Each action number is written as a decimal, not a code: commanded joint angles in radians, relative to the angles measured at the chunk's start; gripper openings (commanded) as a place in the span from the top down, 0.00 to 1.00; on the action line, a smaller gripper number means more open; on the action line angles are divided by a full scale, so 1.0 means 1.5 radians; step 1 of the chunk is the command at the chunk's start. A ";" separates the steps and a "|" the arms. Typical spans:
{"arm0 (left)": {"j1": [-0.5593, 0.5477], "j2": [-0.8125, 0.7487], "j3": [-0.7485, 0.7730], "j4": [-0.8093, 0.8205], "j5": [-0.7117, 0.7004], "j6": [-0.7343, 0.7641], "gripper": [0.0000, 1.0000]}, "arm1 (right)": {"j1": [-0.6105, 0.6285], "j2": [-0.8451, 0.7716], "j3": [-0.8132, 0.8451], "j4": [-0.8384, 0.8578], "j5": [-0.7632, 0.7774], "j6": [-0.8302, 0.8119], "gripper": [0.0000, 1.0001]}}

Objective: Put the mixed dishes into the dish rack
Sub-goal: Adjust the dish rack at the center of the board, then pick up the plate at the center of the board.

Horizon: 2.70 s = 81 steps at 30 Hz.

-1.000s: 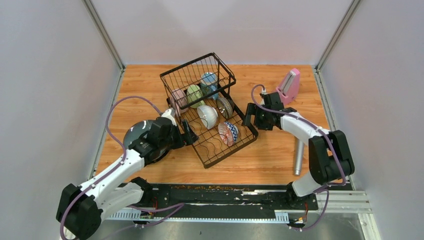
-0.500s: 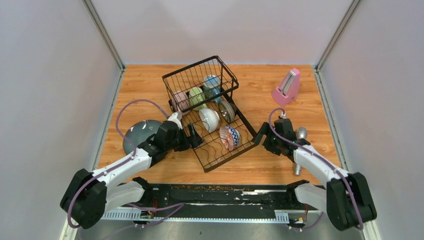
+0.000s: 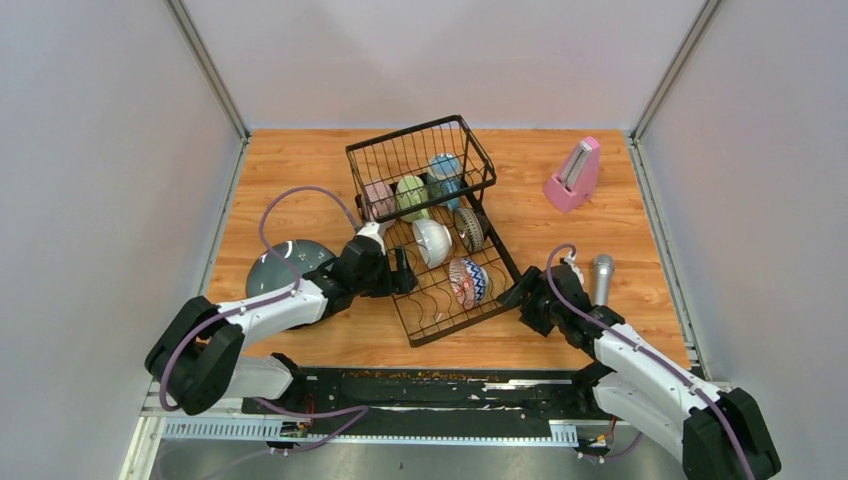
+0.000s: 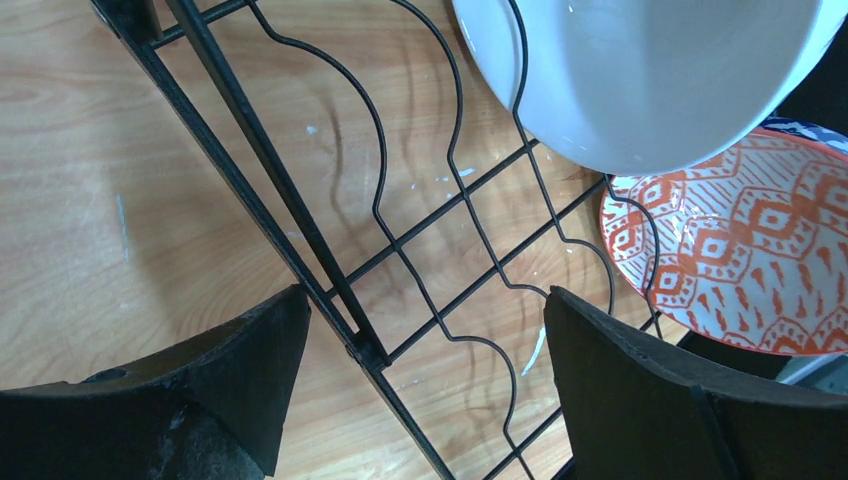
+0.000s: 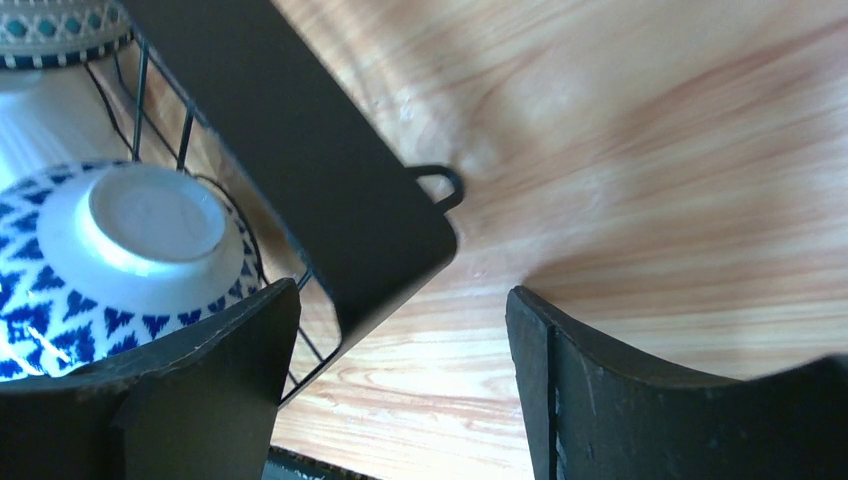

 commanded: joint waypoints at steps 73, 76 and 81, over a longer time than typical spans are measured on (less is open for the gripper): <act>0.847 -0.207 0.030 -0.259 0.213 0.107 0.00 | 0.494 0.815 0.934 -0.013 0.108 -0.319 0.27; 0.848 -0.208 0.021 -0.260 0.204 0.116 0.00 | 0.472 0.837 0.969 -0.035 0.082 -0.318 0.28; 0.848 -0.206 0.015 -0.275 0.164 0.137 0.00 | 0.453 0.892 1.036 -0.077 0.049 -0.324 0.28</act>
